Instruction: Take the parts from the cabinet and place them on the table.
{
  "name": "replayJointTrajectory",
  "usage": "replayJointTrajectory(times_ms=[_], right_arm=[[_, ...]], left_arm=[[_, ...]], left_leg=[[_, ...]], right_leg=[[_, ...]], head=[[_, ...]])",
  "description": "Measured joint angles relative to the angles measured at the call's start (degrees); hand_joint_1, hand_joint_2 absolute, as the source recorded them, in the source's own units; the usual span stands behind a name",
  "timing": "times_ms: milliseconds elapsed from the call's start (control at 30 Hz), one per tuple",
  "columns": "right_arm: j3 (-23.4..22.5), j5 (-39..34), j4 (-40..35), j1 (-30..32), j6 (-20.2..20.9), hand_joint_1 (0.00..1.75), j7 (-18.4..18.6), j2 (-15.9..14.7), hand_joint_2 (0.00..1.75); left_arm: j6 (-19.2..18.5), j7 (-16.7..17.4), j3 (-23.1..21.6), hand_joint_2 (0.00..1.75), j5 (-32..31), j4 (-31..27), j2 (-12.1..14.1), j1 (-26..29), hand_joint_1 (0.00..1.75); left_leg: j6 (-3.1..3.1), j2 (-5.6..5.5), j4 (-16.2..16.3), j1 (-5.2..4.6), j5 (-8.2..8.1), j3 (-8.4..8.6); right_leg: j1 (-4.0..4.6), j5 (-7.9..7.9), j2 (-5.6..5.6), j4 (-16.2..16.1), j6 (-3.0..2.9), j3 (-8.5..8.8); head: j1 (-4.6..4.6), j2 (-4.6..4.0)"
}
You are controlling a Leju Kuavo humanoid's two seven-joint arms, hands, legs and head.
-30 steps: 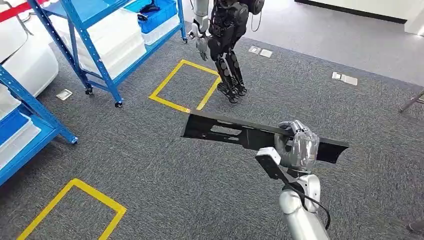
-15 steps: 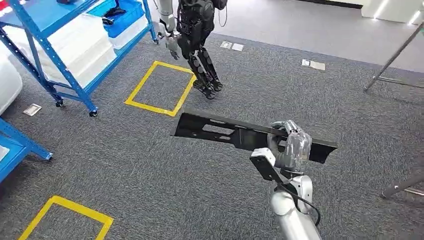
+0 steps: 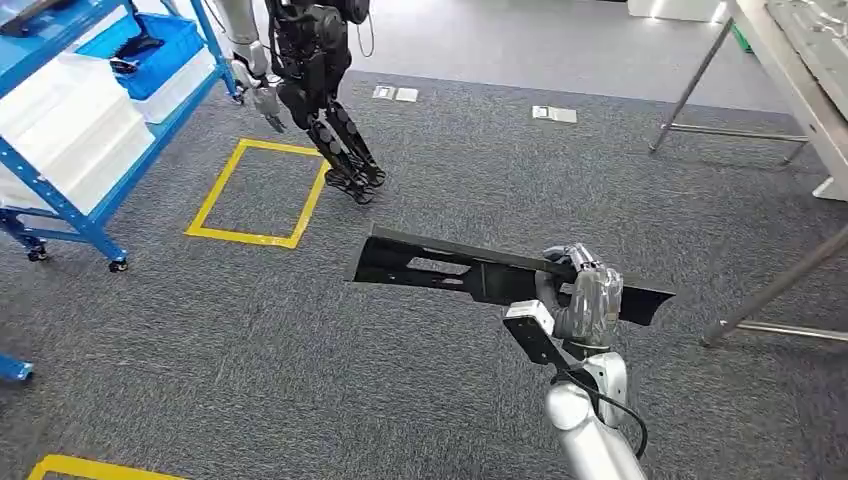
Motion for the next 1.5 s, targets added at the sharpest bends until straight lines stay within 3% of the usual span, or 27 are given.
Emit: replayJointTrajectory(times_ms=[100, 167, 233, 300, 333, 400, 433, 467, 600, 633, 667, 700, 767, 800, 867, 933, 967, 1100, 1133, 1167, 1200, 1267, 1300, 1367, 1433, 1467, 1500], right_arm=[[0.00, 0.44, -0.02, 0.03, -0.04, 1.75, 0.15, -0.48, 1.75], [0.00, 1.03, -0.07, -0.42, -0.17, 1.75, 0.55, -0.81, 1.75], [-0.02, 2.30, -0.11, -1.16, -0.20, 1.75, 1.20, -1.09, 1.75], [-0.04, 3.15, -0.11, -1.69, -0.20, 1.75, 1.95, -1.53, 1.75], [-0.17, 3.41, -0.13, -1.91, -0.20, 1.75, 2.14, -1.83, 1.75], [-0.48, 3.50, -0.24, -2.36, -0.20, 1.75, 2.34, -2.16, 1.75], [-0.59, 3.58, -0.41, -2.68, -0.20, 1.75, 2.47, -2.47, 1.75], [-0.63, 3.58, -0.57, -3.13, -0.20, 1.75, 2.56, -2.73, 1.75], [-1.44, 4.11, -1.33, -4.58, -0.17, 1.75, 3.10, -4.29, 1.75], [-1.57, 4.59, -1.75, -4.66, -0.17, 1.75, 3.41, -4.28, 1.75], [-1.84, 5.07, -2.27, -5.07, -0.11, 1.75, 3.87, -4.55, 1.75], [-1.90, 5.47, -2.43, -5.39, -0.09, 1.75, 4.15, -4.46, 1.75], [-1.90, 6.16, -2.73, -5.56, 0.00, 1.75, 4.55, -4.31, 1.75], [-1.90, 6.45, -2.82, -5.52, 0.07, 1.75, 4.88, -4.31, 1.75], [-1.92, 6.60, -2.82, -5.65, 0.11, 1.75, 5.03, -4.35, 1.75], [-1.92, 6.60, -2.82, -6.18, 0.18, 1.75, 5.14, -4.31, 1.75], [-1.95, 6.64, -2.82, -6.59, 0.22, 1.75, 5.14, -4.31, 1.75], [-1.95, 6.86, -2.80, -7.73, 0.24, 1.75, 5.22, -4.24, 1.75], [-1.97, 6.99, -2.80, -7.84, 0.22, 1.75, 5.25, -4.39, 1.75], [-1.95, 7.08, -2.80, -8.15, 0.22, 1.75, 5.25, -4.44, 1.75], [-1.90, 7.17, -2.78, -8.43, 0.22, 1.75, 5.27, -4.41, 1.75], [-1.88, 7.23, -2.78, -8.73, 0.22, 1.75, 5.31, -4.48, 1.75], [-1.90, 7.21, -2.76, -8.70, 0.22, 1.75, 5.55, -4.57, 1.75], [-1.95, 7.37, -2.75, -8.88, 0.24, 1.75, 5.86, -4.79, 1.75], [-1.99, 7.39, -2.75, -9.61, 0.28, 1.75, 5.88, -4.96, 1.75], [-1.99, 7.37, -2.73, -10.09, 0.31, 1.75, 5.88, -5.03, 1.75], [-1.99, 7.34, -2.67, -10.58, 0.35, 1.75, 5.92, -5.07, 1.75]], left_arm=[[0.00, -0.02, -0.07, 1.75, -0.02, 0.00, -0.24, -0.18, 0.00], [0.04, -0.07, -0.20, 1.75, -0.04, 0.00, -0.24, -0.25, 0.00], [0.09, -0.07, -0.48, 1.75, -0.09, 0.00, -0.35, -0.19, 0.00], [0.15, -0.07, -0.57, 1.75, -0.09, 0.00, -0.39, -0.24, 0.00], [0.15, -0.07, -0.61, 1.75, -0.09, 0.00, -0.50, -0.27, 0.00], [0.15, -0.07, -0.72, 1.75, -0.09, 0.00, -0.70, -0.48, 0.00], [0.22, -0.28, -0.90, 1.75, 0.00, 0.00, -0.90, -0.52, 0.00], [0.75, -0.99, -0.96, 1.75, 0.09, 0.00, -1.03, -0.53, 0.00], [1.90, -2.75, -1.03, 1.75, 0.57, 0.00, -1.84, -0.56, 0.00], [1.81, -2.69, -1.07, 1.75, 0.57, 0.00, -1.92, -0.63, 0.00], [1.62, -2.73, -1.07, 1.75, 0.55, 0.02, -1.95, -0.58, 0.00], [1.64, -2.80, -1.11, 1.75, 0.55, 0.02, -2.05, -0.48, 0.00], [1.70, -3.06, -1.14, 1.75, 0.55, 0.02, -2.10, -0.31, 0.00], [1.73, -3.08, -1.14, 1.75, 0.57, 0.02, -2.10, -0.28, 0.00], [1.71, -3.04, -1.14, 1.75, 0.70, 0.04, -2.16, -0.18, 0.00], [1.46, -2.84, -1.14, 1.75, 0.94, 0.02, -2.06, -0.26, 0.00], [1.64, -3.06, -1.16, 1.75, 1.16, 0.02, -2.03, -0.27, 0.00], [0.06, -2.91, -1.18, 1.75, 1.75, 0.02, -2.10, -0.50, 0.00], [0.07, -3.06, -1.18, 1.75, 1.68, 0.02, -2.14, -0.67, 0.00], [0.20, -3.52, -1.20, 1.75, 1.57, 0.02, -2.27, -0.72, 0.00], [0.50, -4.04, -1.20, 1.75, 1.53, 0.02, -2.27, -0.72, 0.00], [0.68, -4.52, -1.20, 1.75, 1.49, 0.02, -2.27, -0.45, 0.00], [0.70, -4.59, -1.20, 1.75, 1.42, 0.02, -2.27, -0.38, 0.00], [0.70, -4.61, -1.27, 1.75, 1.40, 0.02, -2.25, -0.42, 0.00], [0.76, -4.61, -1.35, 1.75, 1.42, 0.02, -2.27, -0.56, 0.00], [0.81, -4.61, -1.35, 1.75, 1.44, 0.02, -2.27, -0.57, 0.00], [0.85, -4.63, -1.35, 1.75, 1.44, 0.02, -2.30, -0.57, 0.00]], left_leg=[[1.02, 1.82, -0.80, 0.09, 0.69, 0.18], [1.51, 3.08, -1.13, -0.06, 0.96, 0.35], [1.64, 4.64, -1.11, -0.40, 0.91, 0.27], [1.71, 6.03, -1.07, -0.46, 0.86, 0.15], [1.69, 6.58, -1.07, -0.48, 0.82, 0.16], [1.50, 7.69, -1.05, -0.47, 0.68, 0.35], [1.29, 8.08, -1.00, -0.54, 0.54, 0.49], [0.94, 8.61, -0.88, -1.09, 0.30, 0.52], [0.00, 10.41, -0.89, -0.93, 0.02, 0.73], [-0.47, 9.10, -0.34, -0.61, -0.60, 0.55], [-0.78, 6.36, 1.99, -0.43, -2.30, -0.27], [-0.97, 5.06, 5.99, -0.28, -4.56, -2.07], [-1.29, 4.23, 15.58, -0.19, -8.46, -6.93], [-1.31, 4.20, 17.63, -0.17, -8.56, -8.27], [-1.02, 4.08, 13.86, -0.15, -4.95, -7.02], [-0.56, 2.21, 2.99, 0.07, 0.78, -1.88], [-0.41, -0.45, 0.23, 0.19, 0.82, -0.55], [0.38, 1.39, -0.54, -0.42, 0.98, -0.45], [1.05, 2.22, -1.17, 0.07, 1.50, -0.37], [1.31, 2.54, -1.25, -0.07, 1.55, -0.28], [1.56, 3.18, -1.25, -0.16, 1.58, -0.35], [1.69, 4.64, -1.22, -0.47, 1.50, -0.49], [1.69, 5.26, -1.21, -0.52, 1.49, -0.53], [1.67, 6.38, -1.20, -0.54, 1.44, -0.50], [1.47, 7.52, -1.16, -0.58, 1.31, -0.38], [1.30, 7.95, -1.12, -0.86, 1.21, -0.30], [0.92, 8.46, -0.95, -1.28, 0.96, -0.41]], right_leg=[[-0.42, 0.36, 0.98, -0.18, 1.02, -0.93], [-0.06, -2.27, -4.45, 4.42, 0.66, -3.04], [-0.15, -5.89, -5.61, 13.21, 0.37, -7.24], [-0.19, -6.87, -5.85, 17.76, 0.84, -9.39], [-0.19, -6.19, -5.96, 16.34, 1.25, -8.54], [-0.17, -2.55, -6.93, 6.31, 2.20, -2.96], [-0.06, -1.11, -8.78, 1.24, 2.28, -0.07], [0.31, -1.08, -10.44, -0.19, 1.63, 0.85], [0.43, -0.42, -7.80, -0.70, 0.24, 0.58], [-0.24, -0.20, -7.35, -0.93, -0.09, 0.88], [-0.29, -0.21, -6.77, -0.93, -0.25, 0.89], [-0.26, -0.14, -6.37, -0.92, -0.57, 0.87], [-0.12, -0.08, -5.07, -0.90, -0.70, 0.79], [-0.10, -0.08, -4.45, -0.89, -0.70, 0.80], [-0.11, -0.08, -3.13, -0.87, -0.69, 0.93], [-0.16, -0.08, -1.80, -0.86, -0.65, 1.19], [-0.01, -0.06, -1.32, -0.79, -0.53, 1.11], [-0.50, 0.42, 0.72, -0.97, 1.08, 0.12], [-0.45, 0.07, -0.15, -0.28, 1.19, -0.48], [-0.14, -0.99, -3.20, 1.51, 1.07, -1.46], [-0.10, -2.82, -4.87, 5.10, 0.78, -3.23], [-0.17, -6.78, -5.74, 15.43, 0.52, -8.08], [-0.18, -7.39, -5.81, 18.35, 0.76, -9.47], [-0.18, -5.80, -5.97, 15.42, 1.58, -7.81], [-0.09, -1.76, -7.82, 3.67, 2.32, -1.54], [0.16, -0.99, -10.60, -0.55, 1.94, 0.71], [0.47, -0.65, -10.34, -0.81, 1.37, 1.06]], head=[[0.02, 0.00], [0.53, 0.00], [0.63, 0.00], [0.74, 0.00], [0.74, 0.00], [0.85, 0.00], [0.90, 0.00], [0.90, 0.02], [0.79, 0.00], [0.74, 0.00], [0.46, 0.00], [0.28, 0.00], [0.11, 0.00], [0.15, 0.00], [0.07, 0.00], [0.02, 0.00], [0.11, 0.00], [0.18, 0.00], [0.18, 0.00], [0.24, 0.02], [0.70, 0.00], [0.81, 0.00], [0.96, 0.00], [0.98, 0.00], [0.98, 0.00], [1.07, 0.00], [1.03, 0.00]])
